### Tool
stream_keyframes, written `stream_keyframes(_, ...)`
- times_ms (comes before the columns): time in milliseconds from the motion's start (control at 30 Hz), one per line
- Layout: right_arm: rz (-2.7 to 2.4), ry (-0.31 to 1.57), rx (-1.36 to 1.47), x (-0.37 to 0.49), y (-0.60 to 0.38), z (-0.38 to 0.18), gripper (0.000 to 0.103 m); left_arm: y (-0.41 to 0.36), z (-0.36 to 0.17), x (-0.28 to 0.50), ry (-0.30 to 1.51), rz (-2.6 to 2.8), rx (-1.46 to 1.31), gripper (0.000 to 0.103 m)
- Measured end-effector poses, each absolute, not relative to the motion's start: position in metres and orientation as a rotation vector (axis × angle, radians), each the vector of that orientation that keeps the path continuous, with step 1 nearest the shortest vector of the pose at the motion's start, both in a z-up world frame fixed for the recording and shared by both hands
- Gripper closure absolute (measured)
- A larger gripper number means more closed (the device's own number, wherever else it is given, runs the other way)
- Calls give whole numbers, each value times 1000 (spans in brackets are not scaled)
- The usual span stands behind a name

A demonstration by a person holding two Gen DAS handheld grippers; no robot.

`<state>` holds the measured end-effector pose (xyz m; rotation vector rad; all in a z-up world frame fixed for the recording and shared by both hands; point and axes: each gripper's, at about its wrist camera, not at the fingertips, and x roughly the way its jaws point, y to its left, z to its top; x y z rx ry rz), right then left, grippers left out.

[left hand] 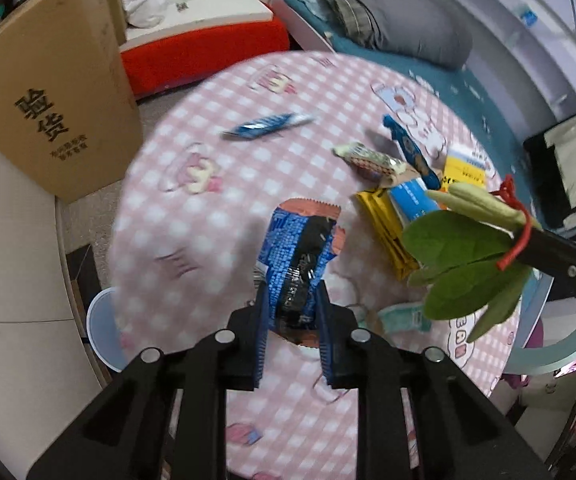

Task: Collect trash
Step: 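Carry wrapper and plush toy to the wastebasket and drop both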

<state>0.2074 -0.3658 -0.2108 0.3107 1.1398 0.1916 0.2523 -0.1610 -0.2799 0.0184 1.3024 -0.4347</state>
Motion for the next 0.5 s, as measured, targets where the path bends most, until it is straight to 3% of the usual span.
stream_keyframes(500,477,1185,171,215,-144,-221,90,69,-269,208,1300,-169,-141,82)
